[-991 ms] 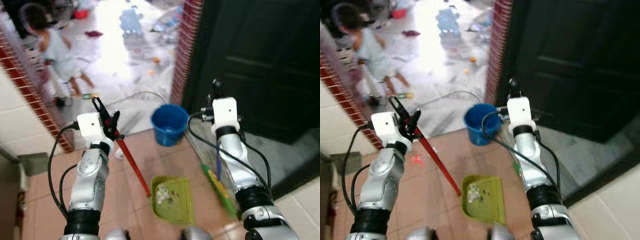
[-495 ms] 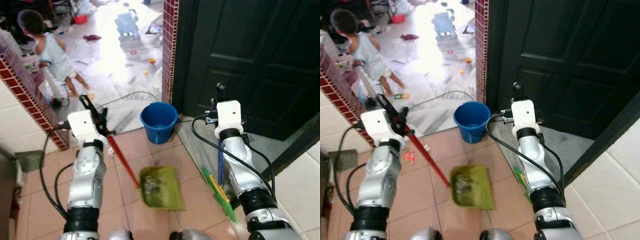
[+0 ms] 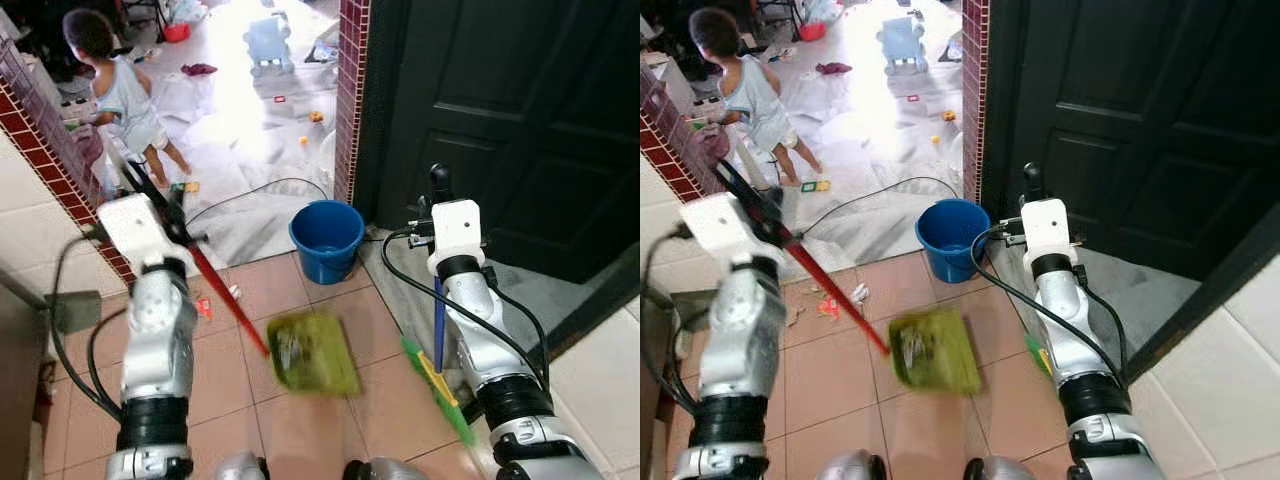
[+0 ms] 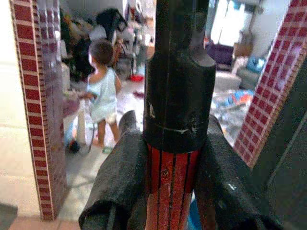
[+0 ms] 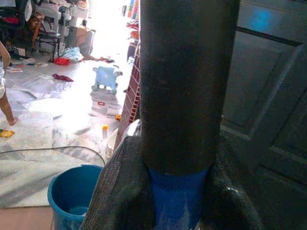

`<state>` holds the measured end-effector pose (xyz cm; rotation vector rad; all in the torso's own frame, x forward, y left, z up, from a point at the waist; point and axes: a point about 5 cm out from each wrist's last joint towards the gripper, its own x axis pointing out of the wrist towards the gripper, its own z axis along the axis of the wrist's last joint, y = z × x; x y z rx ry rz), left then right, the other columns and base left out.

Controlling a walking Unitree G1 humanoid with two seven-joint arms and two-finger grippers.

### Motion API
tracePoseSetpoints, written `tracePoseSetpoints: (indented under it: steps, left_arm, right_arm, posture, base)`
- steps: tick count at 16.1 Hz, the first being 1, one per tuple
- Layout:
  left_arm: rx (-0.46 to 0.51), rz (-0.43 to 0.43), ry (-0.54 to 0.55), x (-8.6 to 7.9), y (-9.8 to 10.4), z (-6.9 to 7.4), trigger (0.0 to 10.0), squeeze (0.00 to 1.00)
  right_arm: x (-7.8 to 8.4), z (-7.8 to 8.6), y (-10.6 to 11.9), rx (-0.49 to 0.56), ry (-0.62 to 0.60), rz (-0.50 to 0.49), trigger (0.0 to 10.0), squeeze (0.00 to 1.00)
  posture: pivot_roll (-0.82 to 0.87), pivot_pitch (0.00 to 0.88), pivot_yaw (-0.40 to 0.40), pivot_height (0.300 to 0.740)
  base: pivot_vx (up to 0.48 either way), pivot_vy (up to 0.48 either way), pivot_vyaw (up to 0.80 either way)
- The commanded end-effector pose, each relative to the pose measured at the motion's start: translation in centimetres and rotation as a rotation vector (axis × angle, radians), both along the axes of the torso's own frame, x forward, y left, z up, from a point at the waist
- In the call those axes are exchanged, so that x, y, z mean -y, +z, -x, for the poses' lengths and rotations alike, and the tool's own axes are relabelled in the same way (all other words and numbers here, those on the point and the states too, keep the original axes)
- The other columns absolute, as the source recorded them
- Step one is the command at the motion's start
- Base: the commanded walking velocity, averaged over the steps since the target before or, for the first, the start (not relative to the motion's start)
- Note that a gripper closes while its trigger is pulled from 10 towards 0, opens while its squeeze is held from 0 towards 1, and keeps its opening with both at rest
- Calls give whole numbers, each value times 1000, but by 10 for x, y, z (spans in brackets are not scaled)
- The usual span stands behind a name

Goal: Sweep floor

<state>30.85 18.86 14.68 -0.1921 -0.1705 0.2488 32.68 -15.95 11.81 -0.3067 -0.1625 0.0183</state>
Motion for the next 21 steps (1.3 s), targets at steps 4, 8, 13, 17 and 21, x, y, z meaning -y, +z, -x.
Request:
tracePoseSetpoints:
  steps: [4,8,13,17,21]
  left_arm:
    - [213,-6,62,-13,61,-6,10000,0]
    - [281,9,77,-16,85,-8,10000,0]
    - [290,-18,100,-24,92,-12,10000,0]
    - [296,-24,121,-28,96,-13,10000,0]
    - [304,-45,160,-35,99,-12,10000,0]
  right_arm:
    - [-5,-2,11,53,26,12,10000,0]
    - [-4,-2,10,47,27,15,10000,0]
    - [-5,-2,9,44,32,14,10000,0]
    - [-4,-2,9,43,32,14,10000,0]
    - [-5,-1,8,40,35,13,10000,0]
  posture:
    - [-69,9,28,740]
    - [-70,13,25,740]
    - [-67,9,26,740]
    - [-69,6,26,740]
    - [-67,6,25,740]
  base:
    - [339,0,0]
    - [431,0,0]
    - [435,0,0]
    - [434,0,0]
    - [433,0,0]
